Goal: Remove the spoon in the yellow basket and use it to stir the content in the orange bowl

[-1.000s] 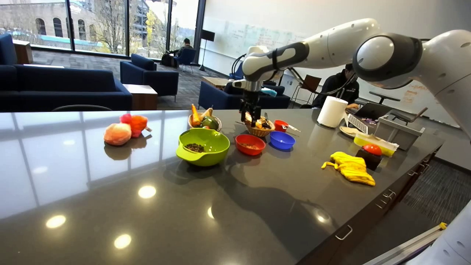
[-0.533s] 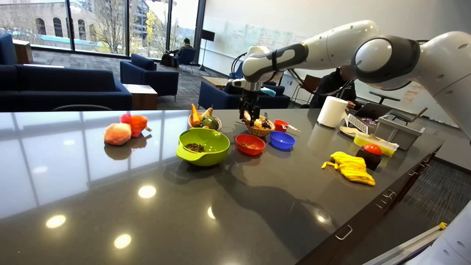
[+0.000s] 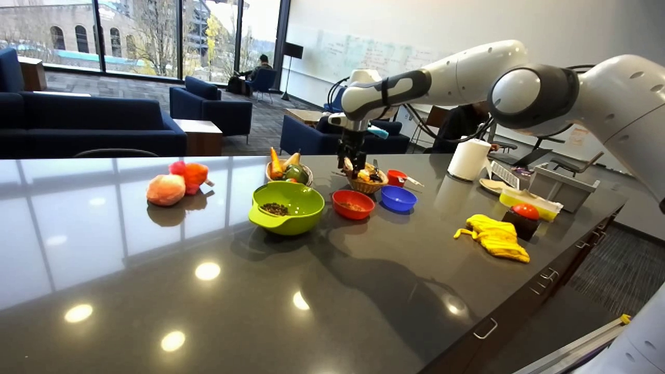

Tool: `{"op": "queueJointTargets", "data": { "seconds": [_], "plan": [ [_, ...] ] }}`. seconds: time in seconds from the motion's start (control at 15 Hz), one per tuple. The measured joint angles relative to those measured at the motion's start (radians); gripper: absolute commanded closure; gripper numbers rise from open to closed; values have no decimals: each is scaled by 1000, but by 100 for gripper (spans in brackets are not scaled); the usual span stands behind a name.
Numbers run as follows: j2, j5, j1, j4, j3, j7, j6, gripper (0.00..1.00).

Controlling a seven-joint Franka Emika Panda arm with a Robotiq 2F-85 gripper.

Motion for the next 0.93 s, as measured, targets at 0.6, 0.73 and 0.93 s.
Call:
{"op": "queueJointTargets", "data": {
  "seconds": [0.6, 0.73, 0.93],
  "plan": [
    [128, 0, -1, 169, 0, -61, -1, 21],
    [147, 0, -2, 196, 0, -76, -2, 31],
    [170, 0, -4, 229, -3, -91, -4, 55]
  ]
}}
